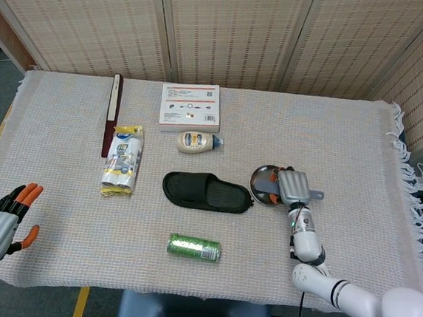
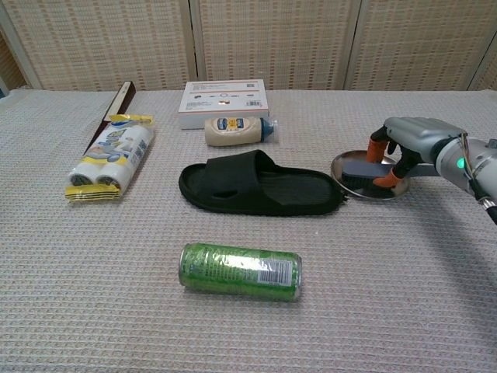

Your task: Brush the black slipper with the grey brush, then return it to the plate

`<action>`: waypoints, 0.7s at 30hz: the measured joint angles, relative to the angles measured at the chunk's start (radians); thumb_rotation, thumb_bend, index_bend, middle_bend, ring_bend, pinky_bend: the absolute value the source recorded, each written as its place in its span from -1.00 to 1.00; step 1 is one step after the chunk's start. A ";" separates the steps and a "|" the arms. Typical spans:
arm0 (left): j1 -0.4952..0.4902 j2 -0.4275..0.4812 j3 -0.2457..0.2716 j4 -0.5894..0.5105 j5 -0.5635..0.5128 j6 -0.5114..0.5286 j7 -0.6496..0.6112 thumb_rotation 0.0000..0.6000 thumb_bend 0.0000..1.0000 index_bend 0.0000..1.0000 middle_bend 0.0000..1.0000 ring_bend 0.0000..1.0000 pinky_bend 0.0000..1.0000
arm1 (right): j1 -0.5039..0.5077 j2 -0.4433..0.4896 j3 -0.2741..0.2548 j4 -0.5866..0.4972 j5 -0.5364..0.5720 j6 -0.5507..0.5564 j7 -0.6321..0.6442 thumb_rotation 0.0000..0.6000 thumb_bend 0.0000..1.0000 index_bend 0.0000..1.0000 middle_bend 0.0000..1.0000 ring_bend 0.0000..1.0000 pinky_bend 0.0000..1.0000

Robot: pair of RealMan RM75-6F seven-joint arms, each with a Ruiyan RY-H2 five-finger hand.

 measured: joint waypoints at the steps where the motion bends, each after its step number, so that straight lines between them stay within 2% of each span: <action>1: 0.000 0.001 0.000 -0.001 0.001 0.001 -0.002 1.00 -0.09 -1.00 -1.00 -1.00 -0.66 | 0.000 -0.002 -0.001 0.002 -0.005 0.007 0.001 1.00 -0.61 0.44 -0.04 -0.22 0.20; 8: 0.001 0.002 0.001 -0.002 0.006 0.005 -0.004 1.00 -0.09 -1.00 -1.00 -1.00 -0.66 | -0.002 -0.018 -0.006 0.020 -0.035 0.042 0.002 1.00 -0.53 0.67 0.13 -0.06 0.34; 15: 0.002 0.002 0.001 -0.004 0.005 0.007 0.000 1.00 -0.08 -1.00 -1.00 -1.00 -0.66 | -0.004 -0.019 -0.006 0.024 -0.055 0.050 0.013 1.00 -0.51 0.73 0.17 -0.02 0.37; 21: 0.002 0.001 0.000 -0.006 0.003 0.006 0.003 1.00 -0.08 -1.00 -1.00 -1.00 -0.66 | -0.007 0.000 -0.003 0.012 -0.112 0.045 0.106 1.00 -0.51 0.74 0.19 0.01 0.37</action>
